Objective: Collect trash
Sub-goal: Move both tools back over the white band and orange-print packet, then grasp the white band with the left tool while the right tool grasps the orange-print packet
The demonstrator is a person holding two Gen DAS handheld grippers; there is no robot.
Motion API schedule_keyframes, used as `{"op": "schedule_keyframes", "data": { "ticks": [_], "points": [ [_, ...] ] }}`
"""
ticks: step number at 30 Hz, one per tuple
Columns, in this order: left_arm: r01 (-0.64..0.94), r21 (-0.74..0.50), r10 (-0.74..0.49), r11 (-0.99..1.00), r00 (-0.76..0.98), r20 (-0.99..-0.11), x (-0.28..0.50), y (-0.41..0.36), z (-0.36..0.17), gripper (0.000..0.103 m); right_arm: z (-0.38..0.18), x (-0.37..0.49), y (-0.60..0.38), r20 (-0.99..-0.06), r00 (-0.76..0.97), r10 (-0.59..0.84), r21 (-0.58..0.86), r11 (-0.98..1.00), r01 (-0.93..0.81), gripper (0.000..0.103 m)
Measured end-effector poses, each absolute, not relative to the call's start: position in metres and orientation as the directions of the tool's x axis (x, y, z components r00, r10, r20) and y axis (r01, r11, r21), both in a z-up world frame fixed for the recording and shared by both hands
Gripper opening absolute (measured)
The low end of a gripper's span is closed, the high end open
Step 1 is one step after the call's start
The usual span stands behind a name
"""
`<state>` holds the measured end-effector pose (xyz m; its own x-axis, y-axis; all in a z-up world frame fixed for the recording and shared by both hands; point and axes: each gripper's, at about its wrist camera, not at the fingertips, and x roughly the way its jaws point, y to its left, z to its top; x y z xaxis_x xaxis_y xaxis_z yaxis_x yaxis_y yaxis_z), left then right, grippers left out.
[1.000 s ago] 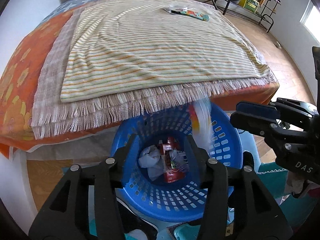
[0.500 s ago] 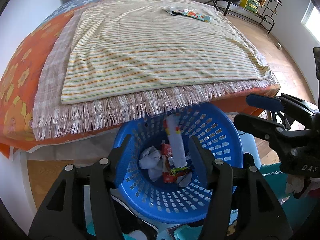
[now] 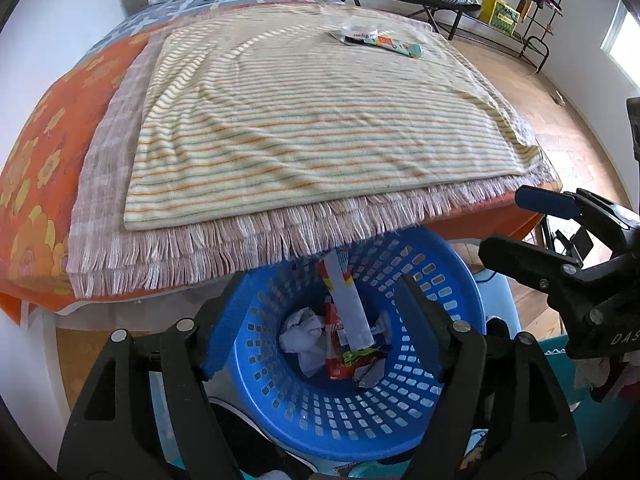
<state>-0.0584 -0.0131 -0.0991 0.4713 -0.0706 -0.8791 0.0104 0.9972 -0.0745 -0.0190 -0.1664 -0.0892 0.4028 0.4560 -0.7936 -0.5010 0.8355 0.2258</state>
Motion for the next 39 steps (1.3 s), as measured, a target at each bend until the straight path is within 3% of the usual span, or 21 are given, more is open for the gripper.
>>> {"op": "schedule_keyframes", "data": {
  "ticks": [4,8,27,39],
  "points": [
    [0.002,-0.081,-0.072,0.997,0.483,-0.873,-0.051,-0.011,-0.095,0.076,-0.086,-0.015,-0.169,-0.800,0.417,0.432,0.204,0.849,-0.487,0.093],
    [-0.004,-0.089,-0.076,0.996,0.490,-0.868,-0.041,-0.009,-0.090,0.076,-0.083,-0.006,-0.174,-0.804,0.427,0.413,0.197,0.863,-0.464,0.103],
    [-0.022,-0.139,-0.104,0.990,0.548,-0.830,0.049,0.002,-0.052,0.076,-0.053,0.076,-0.221,-0.735,0.553,0.392,0.219,0.910,-0.353,0.102],
    [-0.037,-0.145,-0.097,0.989,0.581,-0.808,0.112,-0.007,-0.041,0.076,-0.053,0.163,-0.251,-0.768,0.533,0.354,0.262,0.934,-0.242,0.096]
  ]
}}
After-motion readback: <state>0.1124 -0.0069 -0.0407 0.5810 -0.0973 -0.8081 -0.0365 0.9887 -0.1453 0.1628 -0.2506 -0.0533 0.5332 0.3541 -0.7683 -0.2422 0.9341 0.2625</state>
